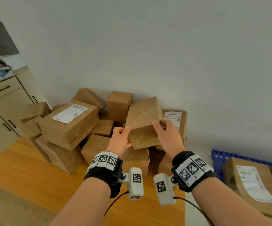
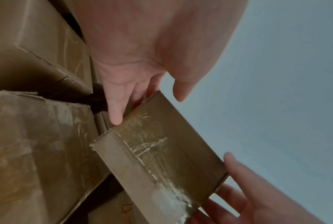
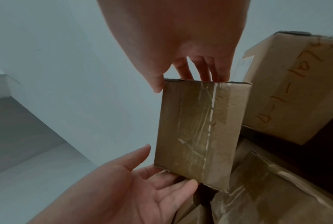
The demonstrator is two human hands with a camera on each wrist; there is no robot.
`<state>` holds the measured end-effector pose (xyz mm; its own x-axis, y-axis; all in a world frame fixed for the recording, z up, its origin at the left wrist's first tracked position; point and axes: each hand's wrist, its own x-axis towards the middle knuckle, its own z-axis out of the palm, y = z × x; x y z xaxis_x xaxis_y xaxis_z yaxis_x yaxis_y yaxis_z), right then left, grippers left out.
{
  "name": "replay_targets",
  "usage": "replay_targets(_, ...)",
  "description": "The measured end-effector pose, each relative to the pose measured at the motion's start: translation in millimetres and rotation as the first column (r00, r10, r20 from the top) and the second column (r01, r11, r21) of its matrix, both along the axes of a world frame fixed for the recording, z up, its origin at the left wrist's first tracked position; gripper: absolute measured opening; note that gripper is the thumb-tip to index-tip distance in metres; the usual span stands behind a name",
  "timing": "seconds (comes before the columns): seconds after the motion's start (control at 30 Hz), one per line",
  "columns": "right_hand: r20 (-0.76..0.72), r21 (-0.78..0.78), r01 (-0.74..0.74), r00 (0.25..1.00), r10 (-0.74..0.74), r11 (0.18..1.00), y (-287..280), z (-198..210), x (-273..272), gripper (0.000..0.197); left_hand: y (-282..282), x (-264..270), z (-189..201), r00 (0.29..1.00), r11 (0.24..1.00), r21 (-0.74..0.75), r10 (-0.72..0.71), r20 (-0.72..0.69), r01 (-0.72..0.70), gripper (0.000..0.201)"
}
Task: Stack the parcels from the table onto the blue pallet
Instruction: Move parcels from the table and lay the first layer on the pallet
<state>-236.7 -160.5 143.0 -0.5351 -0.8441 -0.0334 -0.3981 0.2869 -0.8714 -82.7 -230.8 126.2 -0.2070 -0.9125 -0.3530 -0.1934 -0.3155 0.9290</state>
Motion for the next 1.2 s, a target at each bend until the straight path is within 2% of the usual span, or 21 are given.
replay_targets(0.1, 0.025, -0.027, 0.024, 0.999, -0.023, 0.999, 15.3, 3.0, 6.2, 0.049, 13.6, 7.5, 2.8, 1.0, 1.0, -0.031, 0.004, -0.017, -0.005, 0.024)
replay_targets(0.3, 0.103, -0.072, 0.064, 0.993, -0.057, 0.995, 54.5, 7.7, 28.3, 0.042, 48.6, 32.7, 9.7, 0.998, 0.998, -0.053, 0.009, -0.067, -0.013, 0.028)
replay_targets(0.43, 0.165, -0.115, 0.084, 0.984, -0.064, 0.99, 88.9, 7.6, 48.7, 0.034, 81.9, 54.2, 15.8, 0.99, 0.999, -0.004, 0.033, -0.135, -0.034, 0.012)
replay_targets(0.57, 0.245, -0.151, 0.116, 0.966, -0.076, 0.982, 130.2, 9.7, 69.6, 0.022, 114.1, 77.0, 14.3, 0.967, 0.991, 0.125, 0.085, -0.24, -0.056, 0.027)
replay_targets(0.63, 0.278, -0.16, 0.123, 0.958, -0.075, 0.979, 151.3, 10.1, 78.7, 0.02, 128.8, 87.0, 6.8, 0.966, 0.989, 0.133, 0.093, -0.241, -0.062, 0.03)
replay_targets(0.8, 0.342, -0.157, 0.107, 0.939, -0.048, 0.982, 195.9, -0.2, 97.1, 0.033, 168.4, 100.3, -12.1, 0.982, 0.991, 0.128, -0.002, -0.186, 0.027, 0.033)
replay_targets(0.9, 0.37, -0.124, 0.09, 0.928, -0.038, 0.988, 219.1, -15.6, 103.0, 0.037, 190.6, 109.1, -25.0, 0.989, 0.982, 0.151, -0.092, -0.115, 0.109, 0.049)
replay_targets(1.0, 0.409, -0.052, 0.111, 0.909, -0.08, 0.993, 236.2, -39.6, 107.3, 0.035, 207.8, 116.5, -38.0, 0.98, 0.969, 0.15, -0.195, -0.033, 0.198, 0.049)
replay_targets(1.13, 0.375, 0.105, 0.134, 0.913, -0.164, 0.985, 246.3, -79.8, 112.1, 0.036, 219.8, 125.6, -56.0, 0.993, 0.965, 0.236, -0.104, -0.061, 0.116, 0.074)
replay_targets(1.2, 0.287, 0.183, 0.089, 0.948, -0.14, 0.979, 249.4, -95.3, 115.9, 0.038, 219.6, 129.6, -72.3, 0.997, 0.95, 0.303, -0.056, -0.05, 0.069, 0.107)
